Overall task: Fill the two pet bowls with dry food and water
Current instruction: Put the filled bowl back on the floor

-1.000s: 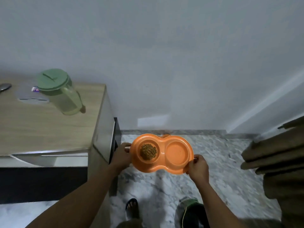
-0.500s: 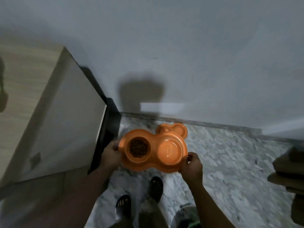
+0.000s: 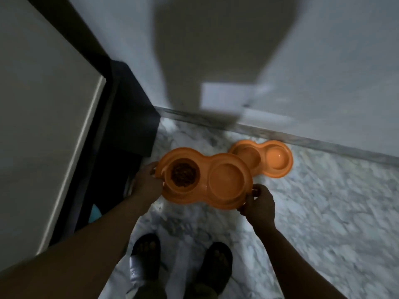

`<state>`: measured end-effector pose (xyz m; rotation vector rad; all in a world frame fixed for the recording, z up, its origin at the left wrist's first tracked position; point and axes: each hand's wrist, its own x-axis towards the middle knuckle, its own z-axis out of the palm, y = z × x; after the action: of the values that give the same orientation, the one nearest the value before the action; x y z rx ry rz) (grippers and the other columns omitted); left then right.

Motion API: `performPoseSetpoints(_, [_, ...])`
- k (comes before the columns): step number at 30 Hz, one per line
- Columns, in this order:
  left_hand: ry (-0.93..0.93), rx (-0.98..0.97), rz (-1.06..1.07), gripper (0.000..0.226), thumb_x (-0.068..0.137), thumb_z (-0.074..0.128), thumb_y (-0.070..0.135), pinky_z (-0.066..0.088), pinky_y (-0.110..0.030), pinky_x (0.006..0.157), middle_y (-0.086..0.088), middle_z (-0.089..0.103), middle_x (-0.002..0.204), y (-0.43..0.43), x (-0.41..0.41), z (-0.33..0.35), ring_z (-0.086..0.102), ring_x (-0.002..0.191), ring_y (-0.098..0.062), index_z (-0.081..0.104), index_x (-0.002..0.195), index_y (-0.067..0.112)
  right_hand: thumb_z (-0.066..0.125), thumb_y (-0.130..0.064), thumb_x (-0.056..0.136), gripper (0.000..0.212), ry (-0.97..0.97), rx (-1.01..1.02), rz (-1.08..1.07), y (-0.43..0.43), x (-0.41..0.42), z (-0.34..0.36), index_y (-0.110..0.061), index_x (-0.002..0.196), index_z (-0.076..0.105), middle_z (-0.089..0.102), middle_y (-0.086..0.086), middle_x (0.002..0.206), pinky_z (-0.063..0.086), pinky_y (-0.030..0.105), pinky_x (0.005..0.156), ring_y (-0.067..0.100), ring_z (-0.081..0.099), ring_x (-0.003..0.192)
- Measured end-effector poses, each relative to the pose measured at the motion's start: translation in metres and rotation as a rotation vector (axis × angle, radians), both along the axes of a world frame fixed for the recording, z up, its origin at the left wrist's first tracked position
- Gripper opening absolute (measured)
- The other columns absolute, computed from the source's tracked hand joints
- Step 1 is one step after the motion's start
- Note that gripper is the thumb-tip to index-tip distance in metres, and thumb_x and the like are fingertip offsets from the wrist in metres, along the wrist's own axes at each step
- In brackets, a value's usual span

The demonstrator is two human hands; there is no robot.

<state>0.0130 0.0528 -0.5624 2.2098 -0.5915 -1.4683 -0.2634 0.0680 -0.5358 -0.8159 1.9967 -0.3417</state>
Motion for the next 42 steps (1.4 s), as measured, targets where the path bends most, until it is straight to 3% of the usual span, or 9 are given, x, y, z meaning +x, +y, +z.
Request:
performPoseSetpoints(7, [0.055,0.064,-0.016,0.024,0.099,0.061,0.005,0.052,-0.036,0.070,0.002,0.062,0.088,-0.017,0.021,-0.146,0.061,0.080,-0.026,0.059,0.098,0.029,0.067,-0.025,0.048,0.048,-0.104,0.066,-0.109,-0.021,0.017,-0.154,-0.021,0.095,0.062,0.071,0.013,0.089,0.061,0.054,0.066,0.038,0.071,0.074])
performPoseSetpoints(12, [-0.003,0.119,0.012,0.024,0.089,0.066,0.015,0.057,-0.046,0.068,-0.012,0.071,0.102,-0.012,0.034,-0.204,0.069,0.097,-0.042,0.069,0.079,0.038,0.056,-0.004,0.067,0.029,-0.179,0.118,-0.293,-0.020,0.038,-0.207,-0.026,0.085,0.057,0.067,0.023,0.095,0.059,0.045,0.053,0.042,0.069,0.071])
performPoseSetpoints(18, [-0.059,0.115,0.157,0.015,0.082,0.066,0.023,0.062,-0.053,0.079,-0.002,0.075,0.101,-0.018,0.033,-0.224,0.071,0.093,-0.030,0.073,0.085,0.035,0.054,0.001,0.080,0.026,-0.154,0.095,-0.345,-0.022,0.050,-0.231,-0.023,0.089,0.059,0.068,0.018,0.091,0.059,0.056,0.059,0.042,0.070,0.068])
performPoseSetpoints(24, [-0.131,0.099,0.304,0.043,0.086,0.058,0.014,0.053,-0.033,0.079,-0.015,0.067,0.126,-0.043,0.020,-0.217,0.066,0.111,-0.032,0.065,0.126,0.002,0.052,-0.004,0.080,0.035,-0.178,0.007,-0.410,-0.043,0.060,-0.242,-0.018,0.111,0.058,0.070,0.024,0.099,0.059,0.046,0.054,0.032,0.067,0.058])
performPoseSetpoints(27, [-0.013,0.066,0.391,0.053,0.089,0.052,0.010,0.053,-0.040,0.091,-0.011,0.059,0.137,-0.058,0.011,-0.209,0.061,0.115,-0.033,0.053,0.142,0.011,0.050,-0.002,0.083,0.040,-0.239,0.010,-0.415,-0.056,0.067,-0.238,-0.020,0.118,0.050,0.068,0.022,0.100,0.056,0.037,0.052,0.028,0.066,0.059])
performPoseSetpoints(30, [0.037,0.002,0.447,0.051,0.090,0.049,0.009,0.054,-0.043,0.084,-0.005,0.063,0.127,-0.071,0.008,-0.202,0.063,0.101,-0.026,0.055,0.138,0.022,0.049,-0.001,0.090,0.042,-0.348,0.003,-0.424,-0.067,0.075,-0.235,-0.020,0.127,0.043,0.065,0.023,0.101,0.055,0.038,0.062,0.028,0.064,0.069])
performPoseSetpoints(35, [-0.040,-0.074,0.403,0.054,0.092,0.047,0.010,0.055,-0.038,0.079,-0.021,0.059,0.138,-0.084,0.011,-0.204,0.067,0.108,-0.036,0.049,0.146,0.016,0.054,-0.004,0.090,0.044,-0.411,-0.062,-0.385,-0.078,0.084,-0.235,-0.020,0.129,0.041,0.062,0.017,0.123,0.059,0.043,0.073,0.027,0.067,0.087])
performPoseSetpoints(39, [-0.015,-0.067,0.379,0.059,0.092,0.049,0.006,0.051,-0.047,0.098,-0.020,0.053,0.144,-0.085,0.002,-0.197,0.056,0.127,-0.040,0.043,0.150,0.013,0.058,-0.009,0.090,0.061,-0.459,-0.044,-0.343,-0.077,0.081,-0.230,-0.019,0.146,0.034,0.055,0.005,0.136,0.057,0.049,0.090,0.023,0.065,0.107])
performPoseSetpoints(42, [-0.137,-0.100,0.371,0.059,0.087,0.057,0.010,0.048,-0.038,0.097,-0.016,0.055,0.143,-0.077,-0.018,-0.187,0.056,0.127,-0.035,0.048,0.146,0.010,0.058,-0.020,0.077,0.068,-0.358,-0.032,-0.294,-0.064,0.073,-0.230,-0.018,0.142,0.041,0.056,0.009,0.133,0.052,0.054,0.099,0.030,0.063,0.115])
